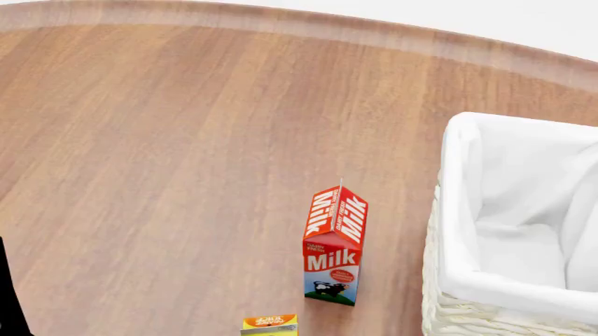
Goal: Pick up the orange juice, and put it in the basket.
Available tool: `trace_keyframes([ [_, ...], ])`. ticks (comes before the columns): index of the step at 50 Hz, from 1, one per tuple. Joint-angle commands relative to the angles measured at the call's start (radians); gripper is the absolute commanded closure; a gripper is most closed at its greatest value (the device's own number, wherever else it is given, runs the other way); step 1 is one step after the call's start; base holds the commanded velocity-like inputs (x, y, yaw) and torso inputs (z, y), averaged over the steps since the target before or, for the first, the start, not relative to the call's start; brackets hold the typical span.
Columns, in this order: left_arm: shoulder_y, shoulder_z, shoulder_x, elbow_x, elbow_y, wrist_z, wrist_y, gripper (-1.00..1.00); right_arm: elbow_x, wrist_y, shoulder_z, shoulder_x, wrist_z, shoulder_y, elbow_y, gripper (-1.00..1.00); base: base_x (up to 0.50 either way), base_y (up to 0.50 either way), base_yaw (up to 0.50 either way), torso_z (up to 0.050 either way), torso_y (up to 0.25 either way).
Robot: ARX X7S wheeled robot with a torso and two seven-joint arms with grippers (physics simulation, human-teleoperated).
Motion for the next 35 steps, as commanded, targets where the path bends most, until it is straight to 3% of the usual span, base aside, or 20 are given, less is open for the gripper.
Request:
trace_keyframes([
  [1, 0.002, -0.036, 0.024, -0.020, 0.007, 0.026, 0.016, -1.00, -0.003, 0.001, 0.013, -0.018, -0.019, 0.024, 0.013, -1.00, 0.00, 0.00, 0.00, 0.000, 0.000],
  [7, 0.001, -0.034, 0.022, -0.022, 0.007, 0.023, 0.015, -1.00, 0.010, 0.000, 0.013, -0.013, -0.011, 0.027, 0.004, -1.00, 0.00, 0.00, 0.00, 0.000, 0.000],
  [8, 0.000, -0.034, 0.022, -0.022, 0.008, 0.021, 0.013, -1.00, 0.009, -0.001, 0.012, -0.011, -0.007, 0.025, 0.001, 1.00, 0.00, 0.00, 0.00, 0.000, 0.000],
  [25, 0.004, -0.034, 0.014, -0.030, 0.015, 0.014, 0.015, -1.00, 0.033, -0.006, -0.003, 0.005, 0.007, 0.026, -0.026, 1.00, 0.00, 0.00, 0.00, 0.000, 0.000],
  [35, 0.005, -0.037, 0.009, -0.036, 0.016, 0.010, 0.016, -1.00, 0.058, 0.049, -0.003, 0.036, 0.024, 0.033, -0.182, 1.00, 0.00, 0.00, 0.00, 0.000, 0.000],
])
